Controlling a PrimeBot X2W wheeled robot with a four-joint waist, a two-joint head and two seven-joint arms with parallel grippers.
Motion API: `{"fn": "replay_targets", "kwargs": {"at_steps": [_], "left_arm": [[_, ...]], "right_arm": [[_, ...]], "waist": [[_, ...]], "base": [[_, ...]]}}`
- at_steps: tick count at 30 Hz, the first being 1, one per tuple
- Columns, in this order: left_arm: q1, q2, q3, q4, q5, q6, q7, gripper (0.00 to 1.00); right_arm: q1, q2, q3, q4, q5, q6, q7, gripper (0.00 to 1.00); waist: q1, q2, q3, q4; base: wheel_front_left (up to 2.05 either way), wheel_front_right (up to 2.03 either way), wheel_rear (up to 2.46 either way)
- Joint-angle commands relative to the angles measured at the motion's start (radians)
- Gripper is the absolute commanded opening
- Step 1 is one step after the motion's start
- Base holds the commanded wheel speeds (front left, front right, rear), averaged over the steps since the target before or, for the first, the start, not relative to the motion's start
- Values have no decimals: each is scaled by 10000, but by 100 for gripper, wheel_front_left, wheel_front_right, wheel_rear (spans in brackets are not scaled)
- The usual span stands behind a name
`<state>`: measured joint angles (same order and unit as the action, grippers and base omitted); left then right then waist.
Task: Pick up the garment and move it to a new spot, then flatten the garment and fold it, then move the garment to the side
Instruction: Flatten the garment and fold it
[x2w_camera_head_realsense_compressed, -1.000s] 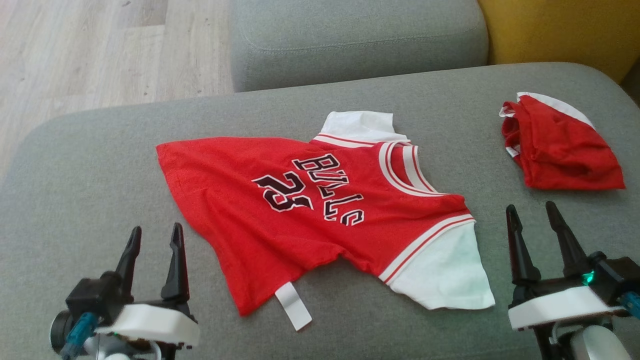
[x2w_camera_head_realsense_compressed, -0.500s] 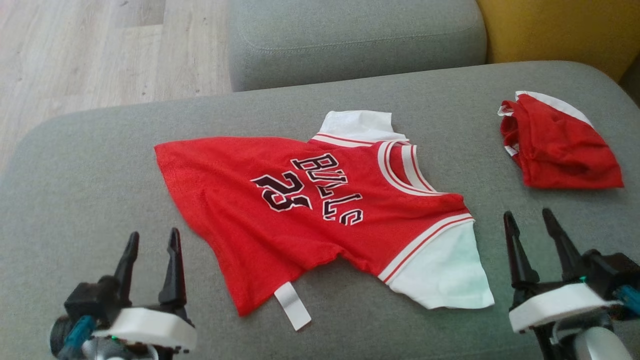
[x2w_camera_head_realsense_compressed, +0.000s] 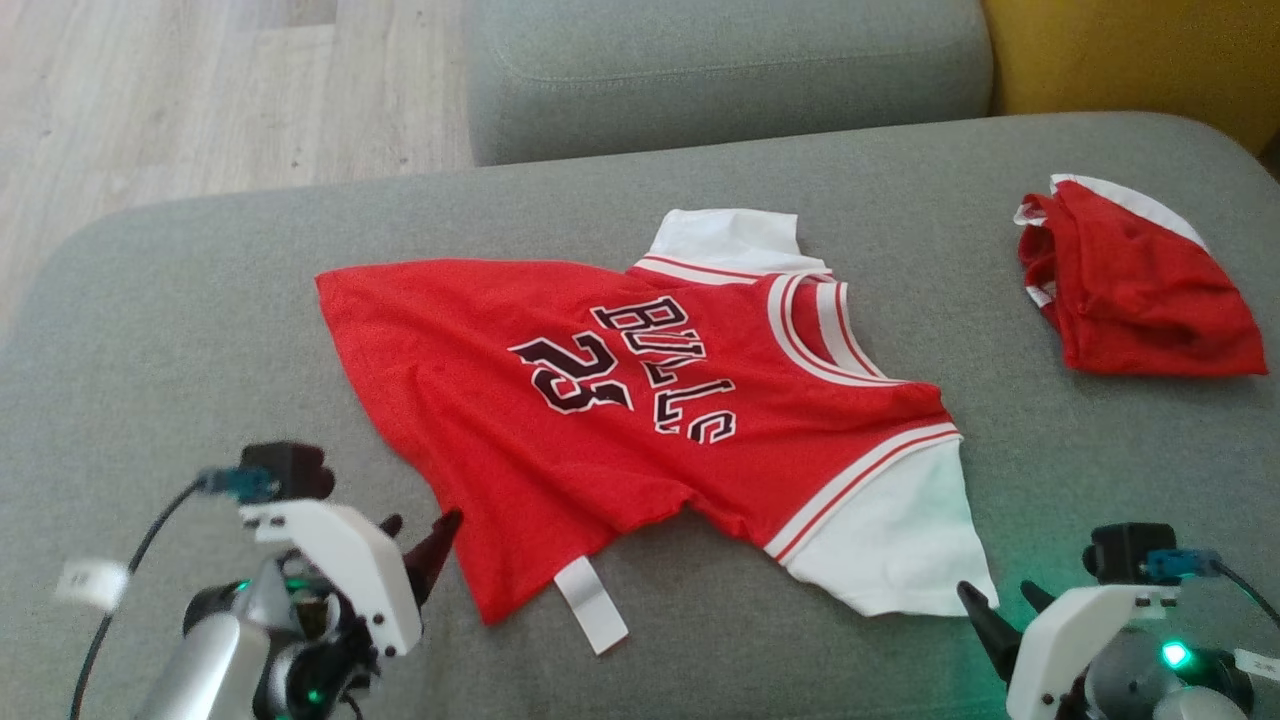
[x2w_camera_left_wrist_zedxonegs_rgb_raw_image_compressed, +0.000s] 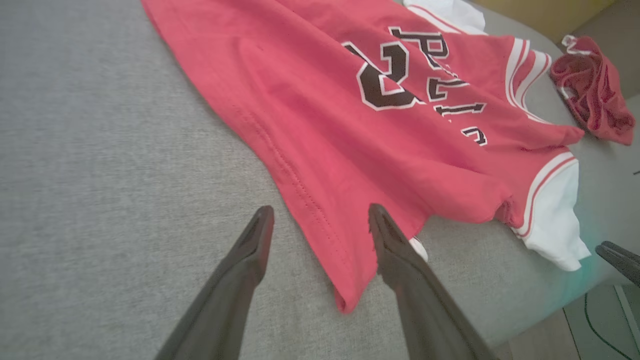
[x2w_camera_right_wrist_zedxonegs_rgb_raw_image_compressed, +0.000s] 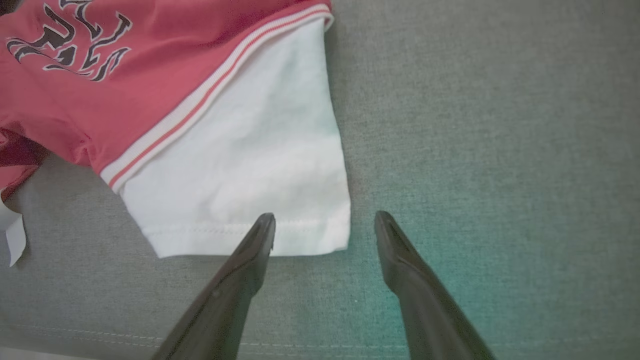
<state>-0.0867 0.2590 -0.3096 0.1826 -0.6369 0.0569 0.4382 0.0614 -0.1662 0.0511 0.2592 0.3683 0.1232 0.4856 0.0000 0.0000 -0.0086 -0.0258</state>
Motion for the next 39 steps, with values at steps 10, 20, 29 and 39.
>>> {"fn": "replay_targets", "kwargs": {"at_steps": [10,20,29,39], "left_arm": [[-1848,274,-165,1647,-1306,-815,3062,100],[-2252,45,-316,2660,-1853,-1218,3671,100],[-2356,67,-598,2984,-1901,-1201,4234,100],[-2455,108,-570,3151,-1999,-1319,4086,0]], "right_arm": [[-522,460,-73,-150,-307,75,748,100],[-1094,728,114,658,-224,75,379,100],[-1517,849,630,1571,93,75,395,76],[-1803,641,1243,1643,481,75,-702,0]], "waist": [[0,0,329,-247],[0,0,548,-466],[0,0,727,-399],[0,0,584,-400]], "base": [[0,0,0],[0,0,0],[0,0,0],[0,0,0]]}}
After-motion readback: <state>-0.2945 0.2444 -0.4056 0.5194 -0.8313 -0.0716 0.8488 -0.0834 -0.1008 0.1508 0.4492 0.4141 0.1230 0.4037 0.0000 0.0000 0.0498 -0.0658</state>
